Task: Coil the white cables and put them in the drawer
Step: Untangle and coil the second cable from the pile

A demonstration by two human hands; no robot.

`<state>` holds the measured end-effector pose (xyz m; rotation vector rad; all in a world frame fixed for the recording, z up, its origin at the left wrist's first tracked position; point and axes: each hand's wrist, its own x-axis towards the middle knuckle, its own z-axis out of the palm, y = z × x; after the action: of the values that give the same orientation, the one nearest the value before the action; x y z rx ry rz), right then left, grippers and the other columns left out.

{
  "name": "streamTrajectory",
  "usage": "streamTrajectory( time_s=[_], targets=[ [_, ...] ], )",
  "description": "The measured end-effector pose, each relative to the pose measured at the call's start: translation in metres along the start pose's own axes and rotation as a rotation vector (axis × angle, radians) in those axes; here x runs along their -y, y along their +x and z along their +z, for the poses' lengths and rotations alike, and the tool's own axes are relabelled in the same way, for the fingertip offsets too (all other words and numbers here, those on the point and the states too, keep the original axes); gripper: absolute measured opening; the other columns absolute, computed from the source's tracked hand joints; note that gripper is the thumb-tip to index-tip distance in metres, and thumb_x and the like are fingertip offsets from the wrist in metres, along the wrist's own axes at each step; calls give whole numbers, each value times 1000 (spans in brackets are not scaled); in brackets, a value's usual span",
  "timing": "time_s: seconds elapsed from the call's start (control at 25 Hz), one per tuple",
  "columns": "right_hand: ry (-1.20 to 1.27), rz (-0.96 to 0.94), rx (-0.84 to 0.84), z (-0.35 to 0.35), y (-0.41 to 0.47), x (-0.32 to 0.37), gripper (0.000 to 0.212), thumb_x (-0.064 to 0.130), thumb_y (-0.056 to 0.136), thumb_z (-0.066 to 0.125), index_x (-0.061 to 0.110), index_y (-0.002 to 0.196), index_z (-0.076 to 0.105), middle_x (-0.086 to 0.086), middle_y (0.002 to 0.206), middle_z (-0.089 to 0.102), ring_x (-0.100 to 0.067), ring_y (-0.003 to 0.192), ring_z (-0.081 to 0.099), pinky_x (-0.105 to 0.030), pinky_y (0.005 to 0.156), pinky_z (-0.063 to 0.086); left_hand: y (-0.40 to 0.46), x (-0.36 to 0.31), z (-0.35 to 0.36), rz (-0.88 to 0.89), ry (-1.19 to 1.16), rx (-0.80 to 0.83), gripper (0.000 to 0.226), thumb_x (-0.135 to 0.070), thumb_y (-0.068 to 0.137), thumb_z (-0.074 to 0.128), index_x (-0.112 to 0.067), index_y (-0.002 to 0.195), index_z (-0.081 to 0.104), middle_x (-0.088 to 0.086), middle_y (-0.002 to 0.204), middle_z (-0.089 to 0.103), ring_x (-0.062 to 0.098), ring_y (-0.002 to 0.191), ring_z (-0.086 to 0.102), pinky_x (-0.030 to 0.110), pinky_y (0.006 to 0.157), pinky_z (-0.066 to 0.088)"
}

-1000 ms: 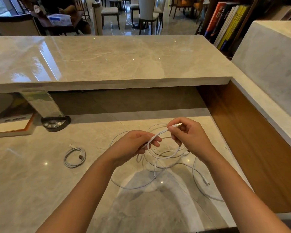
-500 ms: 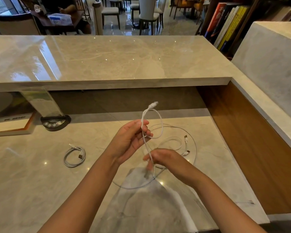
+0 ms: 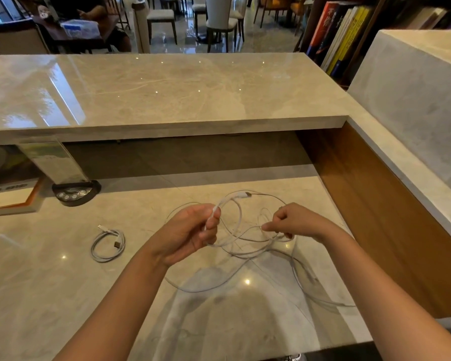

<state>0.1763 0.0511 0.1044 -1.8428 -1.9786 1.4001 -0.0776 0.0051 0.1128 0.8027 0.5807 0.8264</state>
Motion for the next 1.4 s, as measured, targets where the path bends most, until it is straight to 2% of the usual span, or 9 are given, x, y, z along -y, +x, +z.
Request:
streamTrajectory(
  time_s=[0.12,0.2,0.36,0.48,0.64,0.8,0.96,1.16,1.4],
  targets=[
    [-263,100,-42,-8,14,19,50,48,71,73,17,54,38,1,52,32,-15,52,31,-31,55,27,1,6,2,-114,96,52,13,-25,79,68,-16,71,64,-5,59,52,4,48,45,15,51,43],
    [-290,106,-95,-9,16,32,46,44,75,71,15,55,40,-2,54,34,-18,54,32,-31,55,28,2,9,3,-175,119,-44,19,-17,87,57,-14,70,66,-3,59,54,5,48,47,16,52,46],
    [154,68,-159,-4,7,57,26,13,91,48,3,81,70,-3,62,50,-16,55,43,-24,54,38,2,19,2,-212,170,-281,24,-6,95,43,-4,80,62,2,62,57,8,49,53,17,51,49],
    [339,-19,-108,12,-13,73,31,2,91,40,6,95,70,-3,70,62,-12,58,54,-19,56,47,4,25,5,-140,169,-411,22,-5,95,42,-2,84,61,7,68,60,10,52,59,19,54,52],
    [567,-123,-168,54,-33,78,18,-3,83,53,5,95,63,-6,67,68,-10,52,64,-17,51,49,6,24,12,50,44,-566,20,-6,95,43,0,94,61,14,83,69,12,67,70,19,64,57],
    [414,-174,-370,93,-39,74,7,9,83,62,14,78,59,-3,70,69,-13,57,69,-33,64,58,8,25,16,122,-8,-555,21,-10,95,44,-1,101,62,9,86,74,14,79,71,23,71,58],
    [235,-321,-476,113,-42,67,12,22,83,65,24,74,58,2,70,68,-11,56,65,-33,62,55,7,25,20,106,-48,-508,22,-11,94,45,-2,97,65,7,74,70,14,70,68,30,76,55],
    [484,-280,-57,97,-34,40,17,13,85,65,16,69,60,2,52,58,-10,43,52,-25,50,46,4,11,9,141,-347,-453,21,-10,96,37,-7,91,57,-3,57,50,7,50,51,24,64,55],
    [92,-242,318,37,-28,13,14,13,88,61,16,76,66,6,59,61,1,53,54,-11,57,42,-11,11,-15,104,-554,-153,7,-7,77,66,-9,83,63,-5,59,45,6,46,41,18,49,43]
  ],
)
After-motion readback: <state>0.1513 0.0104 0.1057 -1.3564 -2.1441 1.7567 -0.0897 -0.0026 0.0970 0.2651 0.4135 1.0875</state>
